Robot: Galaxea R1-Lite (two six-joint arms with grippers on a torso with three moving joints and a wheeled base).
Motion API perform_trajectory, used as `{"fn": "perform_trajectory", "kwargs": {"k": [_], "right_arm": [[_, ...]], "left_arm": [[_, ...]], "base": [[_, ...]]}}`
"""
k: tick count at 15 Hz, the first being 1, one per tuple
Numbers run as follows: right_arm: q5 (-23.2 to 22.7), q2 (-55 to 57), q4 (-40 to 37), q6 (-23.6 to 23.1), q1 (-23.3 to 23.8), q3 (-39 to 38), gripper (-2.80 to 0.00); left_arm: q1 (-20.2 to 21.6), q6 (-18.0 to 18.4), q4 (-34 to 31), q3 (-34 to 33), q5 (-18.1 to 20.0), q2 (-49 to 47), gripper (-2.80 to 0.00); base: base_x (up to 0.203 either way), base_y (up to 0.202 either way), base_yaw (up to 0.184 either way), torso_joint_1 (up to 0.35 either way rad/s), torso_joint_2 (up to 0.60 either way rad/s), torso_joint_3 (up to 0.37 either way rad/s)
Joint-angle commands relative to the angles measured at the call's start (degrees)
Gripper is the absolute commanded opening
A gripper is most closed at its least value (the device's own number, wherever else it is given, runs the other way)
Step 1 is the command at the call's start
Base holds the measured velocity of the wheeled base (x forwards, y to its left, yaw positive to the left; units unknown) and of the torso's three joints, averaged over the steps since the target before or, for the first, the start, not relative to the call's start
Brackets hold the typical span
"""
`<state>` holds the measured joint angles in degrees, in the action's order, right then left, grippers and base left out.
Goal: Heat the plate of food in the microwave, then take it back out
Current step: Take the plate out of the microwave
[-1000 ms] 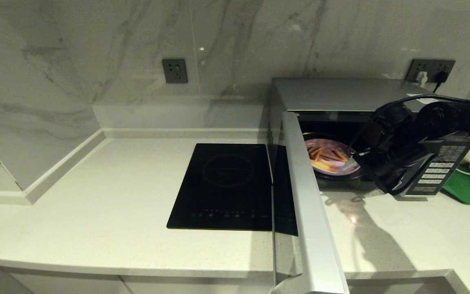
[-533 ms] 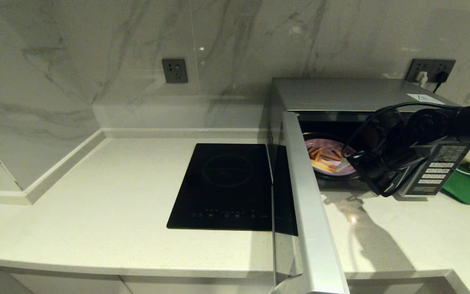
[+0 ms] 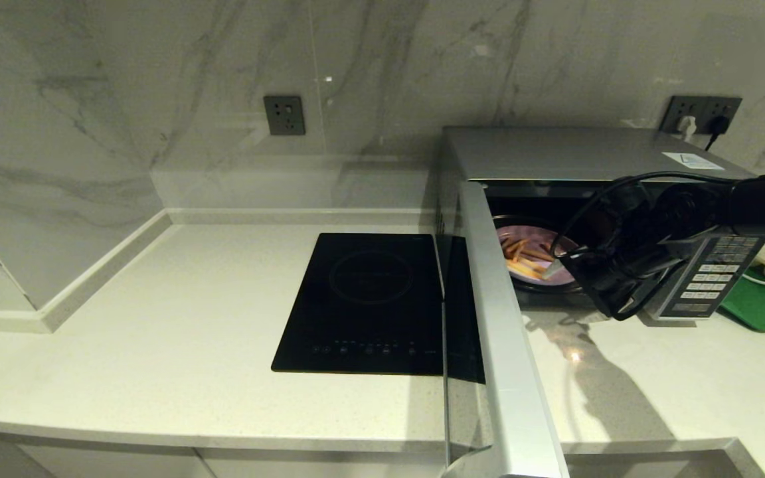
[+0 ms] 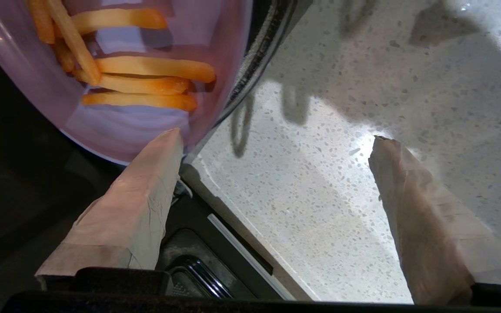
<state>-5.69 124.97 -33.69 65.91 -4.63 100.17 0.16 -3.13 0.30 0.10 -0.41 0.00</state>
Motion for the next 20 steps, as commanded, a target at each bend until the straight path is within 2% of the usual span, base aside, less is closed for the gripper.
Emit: {"fn": "perform_trajectory", "kwargs": {"k": [1, 20], "right_arm": [[-0.11, 0.01, 1.21, 0.36, -0.11, -0.18, 0.0], [0.51, 0.72, 1.87, 0.29, -0.03, -2.25, 0.0]], "left_arm": [[0.02, -0.03, 0.05, -0.01, -0.02, 0.0, -2.8], [0.02, -0.03, 0.05, -0.01, -0.02, 0.0, -2.8]], "base": [[0.0, 0.0, 0.0, 0.0, 0.0, 0.0], [0.0, 0.0, 0.0, 0.0, 0.0, 0.0]]}}
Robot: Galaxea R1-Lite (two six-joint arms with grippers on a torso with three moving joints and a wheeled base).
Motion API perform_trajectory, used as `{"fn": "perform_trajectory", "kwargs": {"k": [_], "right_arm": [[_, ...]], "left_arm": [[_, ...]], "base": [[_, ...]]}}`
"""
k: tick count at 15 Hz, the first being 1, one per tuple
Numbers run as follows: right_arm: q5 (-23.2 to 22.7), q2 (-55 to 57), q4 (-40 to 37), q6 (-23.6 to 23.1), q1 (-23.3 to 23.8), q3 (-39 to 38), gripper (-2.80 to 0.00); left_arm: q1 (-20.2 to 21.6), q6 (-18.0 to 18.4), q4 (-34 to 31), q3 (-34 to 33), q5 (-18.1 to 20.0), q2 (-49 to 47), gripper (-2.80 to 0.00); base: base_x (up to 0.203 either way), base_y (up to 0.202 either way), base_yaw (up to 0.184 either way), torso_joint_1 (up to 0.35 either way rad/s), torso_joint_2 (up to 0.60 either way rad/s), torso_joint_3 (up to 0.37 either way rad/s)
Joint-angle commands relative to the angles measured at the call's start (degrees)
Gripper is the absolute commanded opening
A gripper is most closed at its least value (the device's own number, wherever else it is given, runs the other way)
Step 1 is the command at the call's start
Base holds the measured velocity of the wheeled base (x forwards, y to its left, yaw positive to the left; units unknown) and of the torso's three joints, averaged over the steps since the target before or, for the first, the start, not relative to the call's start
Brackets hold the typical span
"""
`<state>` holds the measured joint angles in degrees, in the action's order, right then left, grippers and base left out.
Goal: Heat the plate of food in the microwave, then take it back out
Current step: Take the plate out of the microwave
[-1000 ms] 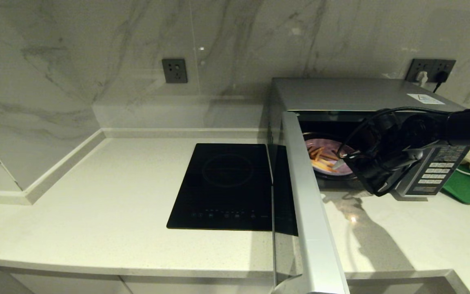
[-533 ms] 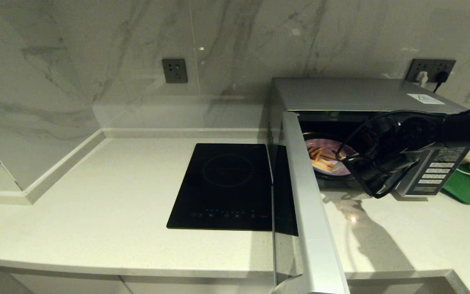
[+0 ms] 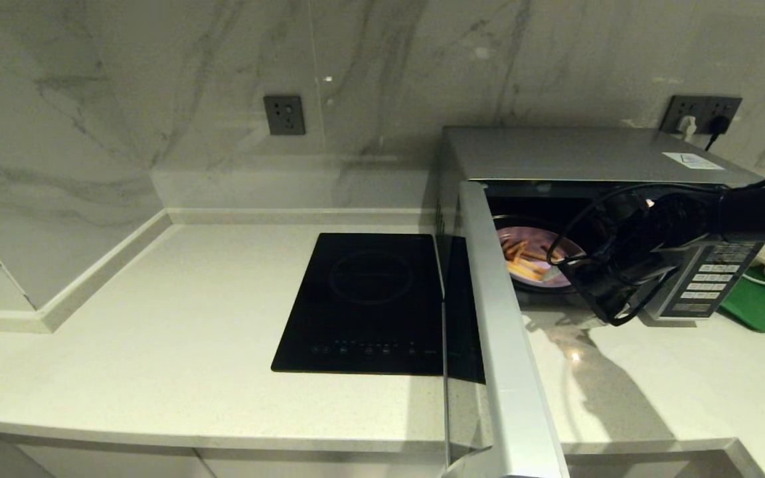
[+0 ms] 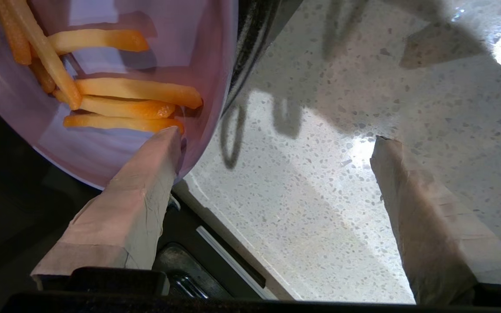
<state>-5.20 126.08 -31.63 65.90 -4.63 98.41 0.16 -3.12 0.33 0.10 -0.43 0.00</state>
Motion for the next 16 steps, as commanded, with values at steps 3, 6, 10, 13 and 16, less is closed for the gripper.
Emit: {"fn": "perform_trajectory", "kwargs": {"k": [3, 6, 10, 13, 16], "right_arm": [[0.19, -0.39, -0.18, 0.28, -0.03, -0.94, 0.0], [0.28, -1.01, -0.18, 0.28, -0.03, -1.02, 0.0], [1.51, -1.01, -0.21, 0.28, 0.03, -1.35, 0.0], [3.97, -0.13, -0.18, 0.37, 0.06, -1.29, 0.0], [3.88, 0.31, -0.18, 0.37, 0.01, -1.08, 0.0]], "left_arm": [[0.02, -0.04, 0.02, -0.01, -0.01, 0.0, -2.8], [0.02, -0.04, 0.02, -0.01, -0.01, 0.0, -2.8], [0.02, -0.04, 0.02, -0.01, -0.01, 0.0, -2.8], [0.02, -0.04, 0.02, -0.01, -0.01, 0.0, -2.8], [0.02, -0.04, 0.02, -0.01, -0.01, 0.0, -2.8]], "base": [[0.0, 0.0, 0.0, 0.0, 0.0, 0.0], [0.0, 0.0, 0.0, 0.0, 0.0, 0.0], [0.0, 0.0, 0.0, 0.0, 0.0, 0.0], [0.0, 0.0, 0.0, 0.0, 0.0, 0.0], [0.0, 0.0, 0.0, 0.0, 0.0, 0.0]]}}
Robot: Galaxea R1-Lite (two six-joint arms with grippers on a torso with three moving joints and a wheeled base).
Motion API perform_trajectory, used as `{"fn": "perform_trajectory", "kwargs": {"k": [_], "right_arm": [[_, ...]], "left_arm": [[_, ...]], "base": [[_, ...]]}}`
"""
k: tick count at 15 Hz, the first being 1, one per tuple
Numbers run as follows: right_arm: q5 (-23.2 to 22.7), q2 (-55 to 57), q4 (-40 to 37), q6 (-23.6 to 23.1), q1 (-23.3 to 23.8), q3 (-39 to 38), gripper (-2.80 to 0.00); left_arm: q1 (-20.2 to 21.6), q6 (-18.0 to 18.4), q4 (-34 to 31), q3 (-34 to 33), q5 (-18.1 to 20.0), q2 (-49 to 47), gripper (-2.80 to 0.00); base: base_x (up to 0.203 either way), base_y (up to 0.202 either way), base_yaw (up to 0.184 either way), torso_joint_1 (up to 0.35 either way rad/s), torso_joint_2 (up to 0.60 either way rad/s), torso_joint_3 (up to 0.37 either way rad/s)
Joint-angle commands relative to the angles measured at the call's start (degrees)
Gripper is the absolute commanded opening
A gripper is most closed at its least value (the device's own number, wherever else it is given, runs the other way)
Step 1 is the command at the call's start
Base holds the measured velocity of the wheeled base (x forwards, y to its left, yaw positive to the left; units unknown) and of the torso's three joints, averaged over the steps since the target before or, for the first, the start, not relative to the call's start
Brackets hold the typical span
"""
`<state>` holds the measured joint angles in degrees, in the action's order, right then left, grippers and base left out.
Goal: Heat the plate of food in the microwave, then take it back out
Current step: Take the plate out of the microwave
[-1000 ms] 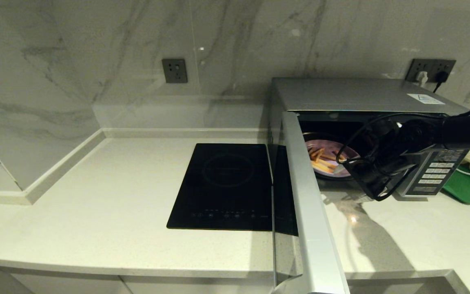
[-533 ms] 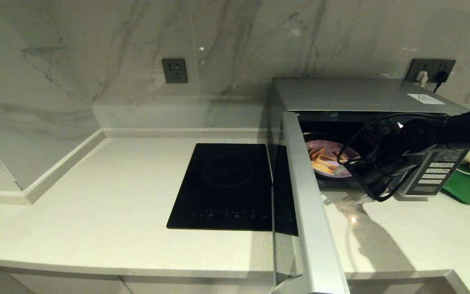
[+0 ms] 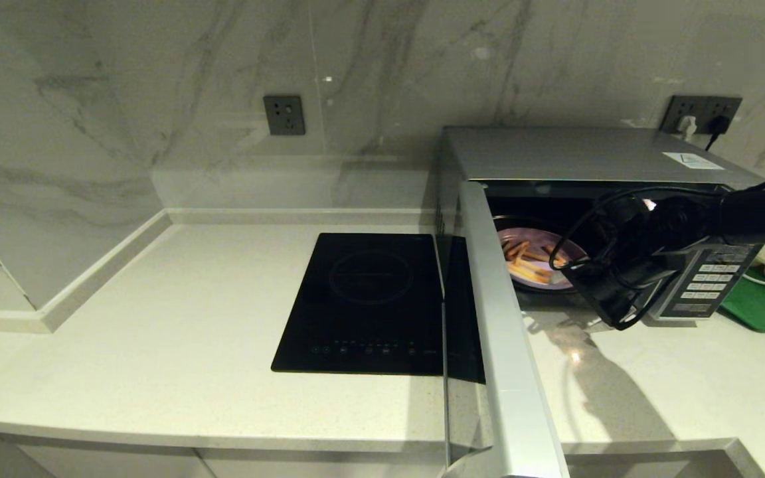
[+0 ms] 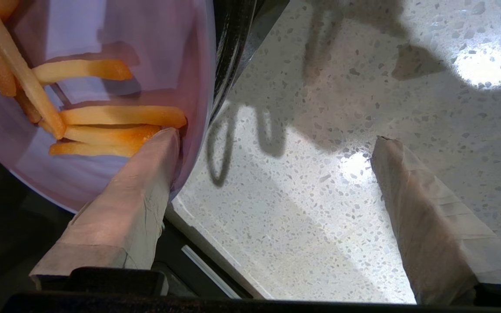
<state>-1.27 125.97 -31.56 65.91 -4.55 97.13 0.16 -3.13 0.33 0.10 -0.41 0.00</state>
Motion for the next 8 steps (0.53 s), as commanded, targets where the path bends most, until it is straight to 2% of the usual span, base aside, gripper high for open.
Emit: {"fn": "perform_trajectory", "kwargs": {"k": [1, 8], "right_arm": [[-0.12, 0.42, -0.25, 0.27, -0.11, 0.34, 0.0], [-0.14, 0.77, -0.25, 0.02, -0.11, 0.53, 0.0]], "left_arm": [[0.02, -0.03, 0.02, -0.01, -0.02, 0.0, -2.8], [0.02, -0.03, 0.02, -0.01, -0.02, 0.0, -2.8]], "base": [[0.0, 0.0, 0.0, 0.0, 0.0, 0.0], [0.0, 0.0, 0.0, 0.0, 0.0, 0.0]]}}
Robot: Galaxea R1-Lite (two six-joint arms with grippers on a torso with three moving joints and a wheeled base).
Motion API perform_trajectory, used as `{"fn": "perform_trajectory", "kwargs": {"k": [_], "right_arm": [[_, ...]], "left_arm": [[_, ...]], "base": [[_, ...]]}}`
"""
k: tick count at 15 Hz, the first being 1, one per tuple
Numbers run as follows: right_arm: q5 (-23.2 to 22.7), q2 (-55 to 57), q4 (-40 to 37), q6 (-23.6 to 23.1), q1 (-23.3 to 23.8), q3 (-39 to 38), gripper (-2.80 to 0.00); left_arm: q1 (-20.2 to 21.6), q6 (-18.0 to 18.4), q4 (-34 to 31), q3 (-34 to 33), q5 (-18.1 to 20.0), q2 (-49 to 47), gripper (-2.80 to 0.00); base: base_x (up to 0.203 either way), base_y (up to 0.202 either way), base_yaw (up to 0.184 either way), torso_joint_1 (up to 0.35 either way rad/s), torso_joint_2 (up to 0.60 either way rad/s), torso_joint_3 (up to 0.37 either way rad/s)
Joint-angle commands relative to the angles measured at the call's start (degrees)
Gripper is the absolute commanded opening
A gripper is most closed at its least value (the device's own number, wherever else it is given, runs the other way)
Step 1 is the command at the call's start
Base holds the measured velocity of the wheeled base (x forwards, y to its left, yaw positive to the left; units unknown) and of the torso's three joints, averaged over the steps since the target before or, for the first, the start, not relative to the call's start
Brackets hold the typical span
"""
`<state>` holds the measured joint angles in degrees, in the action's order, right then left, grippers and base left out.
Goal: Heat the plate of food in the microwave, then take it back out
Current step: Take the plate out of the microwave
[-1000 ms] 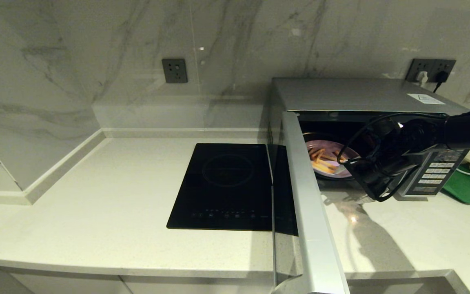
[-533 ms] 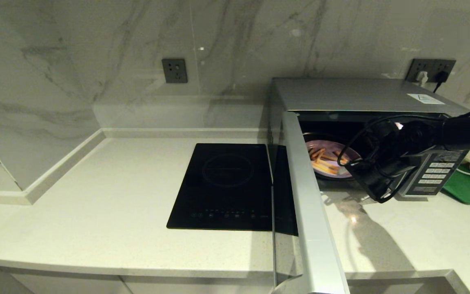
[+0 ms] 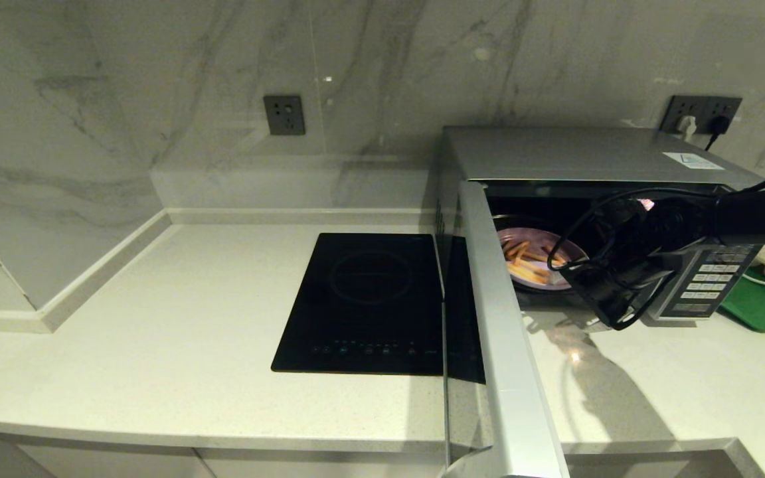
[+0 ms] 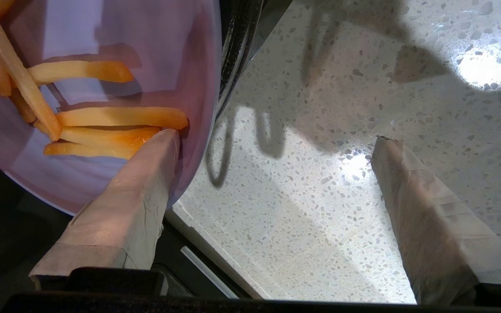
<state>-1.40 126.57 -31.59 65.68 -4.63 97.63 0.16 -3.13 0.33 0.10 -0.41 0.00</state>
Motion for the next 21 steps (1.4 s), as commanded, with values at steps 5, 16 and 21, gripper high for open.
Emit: {"fn": "perform_trajectory", "kwargs": {"k": [5, 16, 21], "right_arm": [[0.08, 0.25, -0.23, 0.32, -0.03, 0.28, -2.8], [0.08, 0.24, -0.41, 0.76, -0.03, 5.26, -2.8], [-0.09, -0.05, -0.49, 0.94, -0.03, 6.39, -2.8]], "left_arm": [[0.02, -0.03, 0.02, -0.01, -0.02, 0.0, -2.8], [0.02, -0.03, 0.02, -0.01, -0.02, 0.0, -2.8], [0.02, -0.03, 0.02, -0.01, -0.02, 0.0, -2.8]], "base": [[0.0, 0.0, 0.0, 0.0, 0.0, 0.0], [0.0, 0.0, 0.0, 0.0, 0.0, 0.0], [0.0, 0.0, 0.0, 0.0, 0.0, 0.0]]}}
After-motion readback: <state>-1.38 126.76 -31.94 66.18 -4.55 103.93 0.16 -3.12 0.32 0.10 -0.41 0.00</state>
